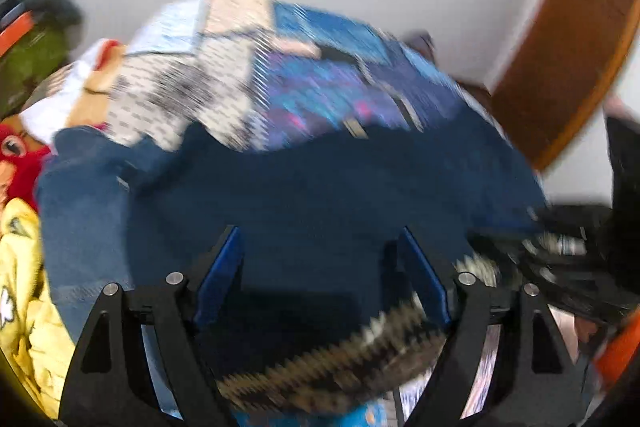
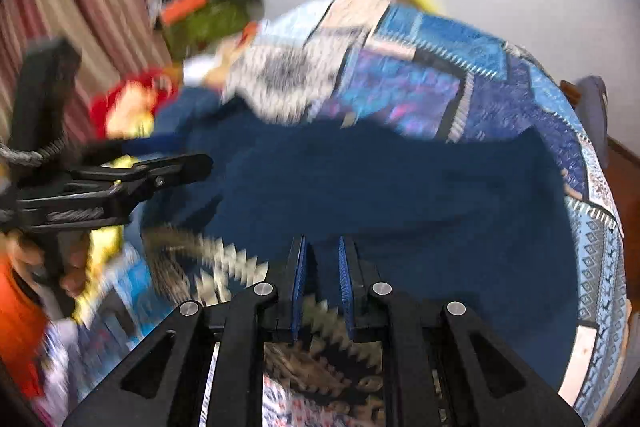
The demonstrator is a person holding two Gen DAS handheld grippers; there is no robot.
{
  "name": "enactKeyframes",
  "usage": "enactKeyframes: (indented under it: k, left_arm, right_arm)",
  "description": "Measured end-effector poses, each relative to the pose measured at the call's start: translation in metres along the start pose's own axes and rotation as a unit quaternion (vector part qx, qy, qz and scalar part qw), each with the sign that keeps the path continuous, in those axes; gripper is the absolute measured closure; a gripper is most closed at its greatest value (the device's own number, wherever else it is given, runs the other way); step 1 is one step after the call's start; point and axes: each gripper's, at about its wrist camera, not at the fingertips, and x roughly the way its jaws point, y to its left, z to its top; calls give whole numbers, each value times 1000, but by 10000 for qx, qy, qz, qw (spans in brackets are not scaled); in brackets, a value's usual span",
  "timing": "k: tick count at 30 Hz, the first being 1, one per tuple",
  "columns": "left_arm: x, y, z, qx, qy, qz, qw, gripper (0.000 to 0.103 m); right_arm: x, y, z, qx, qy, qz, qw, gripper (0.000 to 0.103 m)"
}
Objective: Fold large clothes
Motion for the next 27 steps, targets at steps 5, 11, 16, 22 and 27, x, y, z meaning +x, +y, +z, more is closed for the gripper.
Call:
enactKeyframes:
  k: [5,11,16,22,27]
  left_arm:
    - [12,-17,-42,318,-68,439,9985,18]
    - [7,8,-62,-439,-139,163,9988,11]
    - [-11,9,-74,-458,-280,213,9983,11]
    - [-18,18,-82,-324,-273,810,9958,11]
    - [-23,43,-111,-588,14,1709,9835,12]
  right_arm:
    - [6,-3,-31,-295,-63,-1027,9943,91]
    - [-3,-26,-57,-226,-1,-1337,9908,91]
    - [-17,-34,-75,-302,23,-1656,9857,91]
    - [-27,-57,-90,-2,101,-2115,9773,89]
    - [-34,-79,-105,-46,89,-3009,9536,0]
